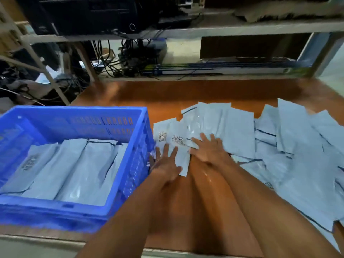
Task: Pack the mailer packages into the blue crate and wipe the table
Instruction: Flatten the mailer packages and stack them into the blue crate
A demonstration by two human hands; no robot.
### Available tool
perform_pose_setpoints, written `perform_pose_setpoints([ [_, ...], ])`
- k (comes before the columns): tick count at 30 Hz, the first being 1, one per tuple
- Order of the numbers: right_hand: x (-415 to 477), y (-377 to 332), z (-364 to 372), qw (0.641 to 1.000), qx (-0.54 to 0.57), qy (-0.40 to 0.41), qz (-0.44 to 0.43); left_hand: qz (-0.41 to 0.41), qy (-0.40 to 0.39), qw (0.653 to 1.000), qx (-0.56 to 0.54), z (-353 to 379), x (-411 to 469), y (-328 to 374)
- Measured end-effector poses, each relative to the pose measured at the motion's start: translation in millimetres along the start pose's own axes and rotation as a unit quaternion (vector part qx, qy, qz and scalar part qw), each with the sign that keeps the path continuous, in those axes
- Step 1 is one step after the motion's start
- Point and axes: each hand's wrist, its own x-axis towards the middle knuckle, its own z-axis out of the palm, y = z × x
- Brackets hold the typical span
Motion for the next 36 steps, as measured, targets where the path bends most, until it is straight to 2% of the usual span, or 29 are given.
perform_pose_setpoints([
  [7, -82, 8, 44, 0.998, 0.044, 0.049, -0.023, 0.043, 0.169, 0.983, 0.059, 52, -42, 6],
  [12, -172, 11, 69, 0.993, 0.08, 0.081, -0.009, 0.108, 0.2, 0.969, 0.1, 93, -91, -9],
  [17, -243, 5, 73, 0.994, 0.054, 0.1, 0.002, 0.098, 0.174, 0.976, 0.081, 89, -134, -17],
  [21, -220, 1, 60, 0.976, 0.091, 0.197, 0.023, 0.115, 0.239, 0.963, 0.053, 54, -104, 6],
  [22, -205, 2, 59, 0.976, 0.094, 0.194, 0.026, 0.125, 0.232, 0.963, 0.057, 52, -92, 12],
  [26, -171, 6, 76, 0.992, 0.088, 0.078, 0.046, 0.129, 0.143, 0.977, 0.087, 73, -69, 25],
  [32, -194, 2, 98, 0.992, 0.058, 0.109, 0.038, 0.144, 0.204, 0.967, 0.044, 103, -81, 27],
  [36, -190, 4, 102, 0.992, 0.052, 0.115, 0.027, 0.15, 0.21, 0.966, 0.034, 104, -84, 28],
])
